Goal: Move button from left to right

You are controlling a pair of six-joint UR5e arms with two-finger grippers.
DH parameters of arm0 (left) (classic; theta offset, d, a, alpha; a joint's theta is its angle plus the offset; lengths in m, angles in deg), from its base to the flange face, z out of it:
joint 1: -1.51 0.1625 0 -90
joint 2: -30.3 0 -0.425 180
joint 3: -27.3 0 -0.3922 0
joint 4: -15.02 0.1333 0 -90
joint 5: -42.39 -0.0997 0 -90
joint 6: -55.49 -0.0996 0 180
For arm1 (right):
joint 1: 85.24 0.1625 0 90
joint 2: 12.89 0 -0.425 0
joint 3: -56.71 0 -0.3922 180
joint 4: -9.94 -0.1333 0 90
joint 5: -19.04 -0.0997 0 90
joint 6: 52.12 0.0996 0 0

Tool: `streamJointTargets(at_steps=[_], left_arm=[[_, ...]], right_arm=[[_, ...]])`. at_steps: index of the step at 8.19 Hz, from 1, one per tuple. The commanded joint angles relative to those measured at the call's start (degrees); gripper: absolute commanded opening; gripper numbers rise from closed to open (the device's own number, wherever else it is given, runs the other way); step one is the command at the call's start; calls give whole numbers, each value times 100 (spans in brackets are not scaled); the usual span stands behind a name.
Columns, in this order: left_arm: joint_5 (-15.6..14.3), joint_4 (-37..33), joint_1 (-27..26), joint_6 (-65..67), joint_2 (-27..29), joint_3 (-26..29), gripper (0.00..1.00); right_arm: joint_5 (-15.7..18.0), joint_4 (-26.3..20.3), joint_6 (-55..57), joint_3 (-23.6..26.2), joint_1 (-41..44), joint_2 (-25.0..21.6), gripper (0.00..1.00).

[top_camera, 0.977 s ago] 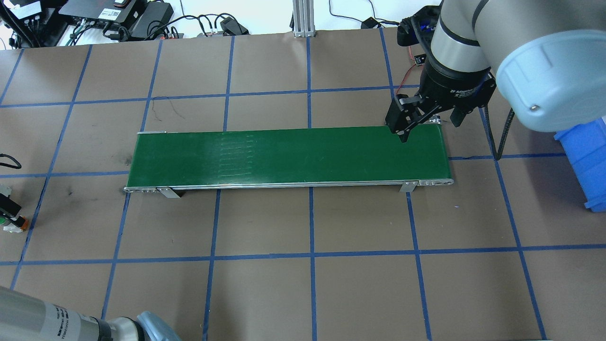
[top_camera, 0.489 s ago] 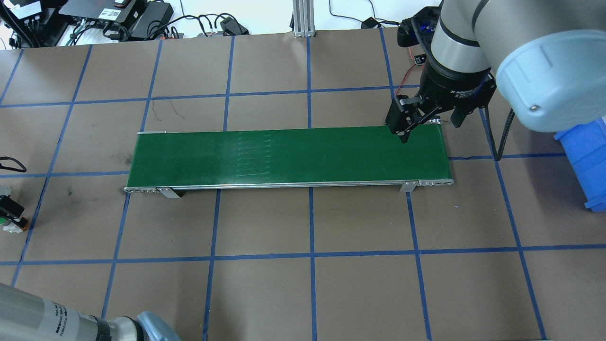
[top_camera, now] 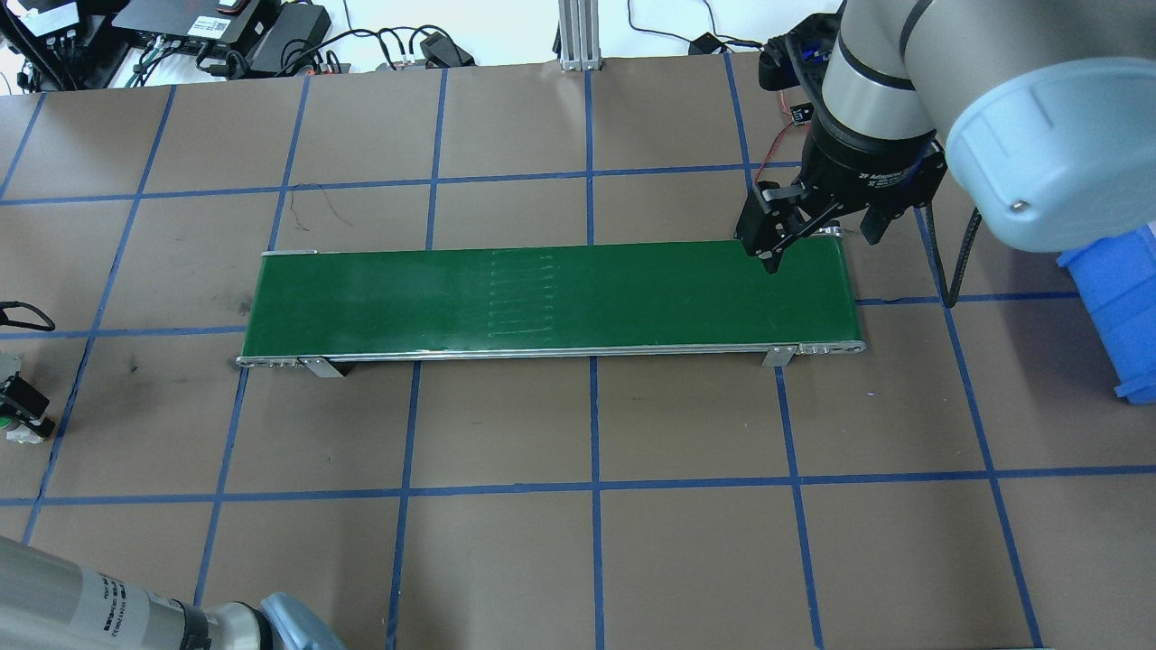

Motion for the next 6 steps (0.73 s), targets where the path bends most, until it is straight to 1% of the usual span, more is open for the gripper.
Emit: streamJointTargets(at_steps=[1,3,4,5,6], left_arm=[[15,-7,1,-27,5,-21,0],[-2,-25,18,-62,-99,-30,0],[-20,-234,19,-53,-283,14,0],[-20,-854,-25,-45,-641,40,0],[67,-1408,-104,-36,-1124,49,0]], right_arm=[[-9,0,3,0,0,0,100],[26,0,-41,0,0,0,100],[26,0,-32,0,0,0,100],[-9,0,-6,0,0,0,100],[-9,0,-6,0,0,0,100]])
